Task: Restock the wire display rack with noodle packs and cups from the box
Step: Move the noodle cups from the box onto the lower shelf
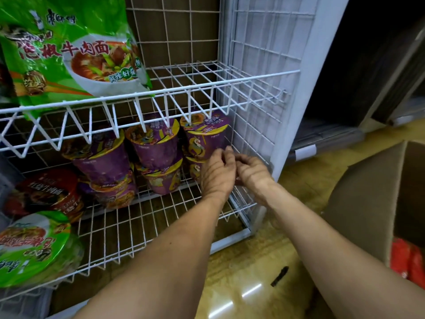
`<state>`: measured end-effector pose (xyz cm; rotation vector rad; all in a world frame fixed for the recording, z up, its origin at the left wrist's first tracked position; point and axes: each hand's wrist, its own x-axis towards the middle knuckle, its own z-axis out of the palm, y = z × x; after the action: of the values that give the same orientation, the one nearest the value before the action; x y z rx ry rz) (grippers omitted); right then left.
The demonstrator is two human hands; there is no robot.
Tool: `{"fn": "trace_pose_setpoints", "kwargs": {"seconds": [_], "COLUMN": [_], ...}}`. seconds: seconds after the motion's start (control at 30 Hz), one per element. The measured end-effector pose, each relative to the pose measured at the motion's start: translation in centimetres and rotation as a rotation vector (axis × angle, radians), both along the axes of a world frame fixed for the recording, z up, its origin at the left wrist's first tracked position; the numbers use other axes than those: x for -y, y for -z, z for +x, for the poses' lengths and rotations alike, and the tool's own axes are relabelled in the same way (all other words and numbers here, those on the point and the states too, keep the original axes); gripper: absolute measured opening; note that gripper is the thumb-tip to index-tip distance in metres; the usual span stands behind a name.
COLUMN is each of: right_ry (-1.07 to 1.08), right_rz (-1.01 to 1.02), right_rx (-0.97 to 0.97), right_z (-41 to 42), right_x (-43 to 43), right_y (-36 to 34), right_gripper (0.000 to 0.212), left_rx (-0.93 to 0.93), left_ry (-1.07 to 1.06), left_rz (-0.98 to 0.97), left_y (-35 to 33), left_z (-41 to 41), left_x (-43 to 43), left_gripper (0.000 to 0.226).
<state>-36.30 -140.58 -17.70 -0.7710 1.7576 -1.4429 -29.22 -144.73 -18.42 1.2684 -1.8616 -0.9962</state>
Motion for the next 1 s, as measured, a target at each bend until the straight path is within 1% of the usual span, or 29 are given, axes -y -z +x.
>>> {"fn": "trace_pose_setpoints", "kwargs": {"seconds": [0.1, 0.23, 0.33, 0.43, 0.5, 0.57, 0.63, 0.8, 0.9, 1.0], "right_ry": [-0.034, -0.069, -0.106, -0.215, -0.256, -0.245, -0.205, -0.074, -0.002, 0.082], "right_rz": [-0.007, 0.086, 0.082, 0.111, 0.141, 0.162, 0.17, 0.137, 0.101, 0.081], "right_rx": [-0.113, -0.284, -0.338, -0.376, -0.409, -0.468, -0.52, -0.442, -0.392, -0.39], "right_z": [-1.3, -2.4, -2.8, -4.0, -5.1, -6.3, -7.7, -11.0, -12.2, -13.9], "right_x": [-2.4, -5.3, -7.6, -10.1, -11.9, -13.5, -15.1, -19.7, -22.1, -24.4], "right_y": [-0.5, -2.2, -4.0, -5.3, -5.9, -6.3, -6.8, -8.0, -8.3, -7.9], "right_gripper": [0.024, 0.017, 0.021, 0.02, 0.02, 0.02, 0.022, 0.023, 0.026, 0.025], "left_rx": [0.091, 0.147, 0.179, 0.218, 0.22, 0.215, 0.193, 0.09, 0.047, -0.02], "left_ry": [0.087, 0.168, 0.231, 0.303, 0.363, 0.415, 0.444, 0.452, 0.491, 0.544], "left_rz": [-0.086, -0.17, -0.249, -0.37, -0.407, -0.444, -0.46, -0.472, -0.453, -0.408], "left_y": [-0.9, -2.4, -3.5, -4.7, -5.5, -6.0, -6.4, -7.0, -6.9, -7.0], "left_z": [-0.4, -0.7, -0.5, -0.4, -0.6, -1.4, -2.9, -7.6, -10.0, -12.4], "left_x": [-0.9, -2.8, -3.7, -4.5, -5.9, -7.6, -9.3, -13.6, -15.5, -17.8], "left_gripper": [0.037, 0.034, 0.035, 0.036, 0.039, 0.043, 0.042, 0.041, 0.029, 0.018]}}
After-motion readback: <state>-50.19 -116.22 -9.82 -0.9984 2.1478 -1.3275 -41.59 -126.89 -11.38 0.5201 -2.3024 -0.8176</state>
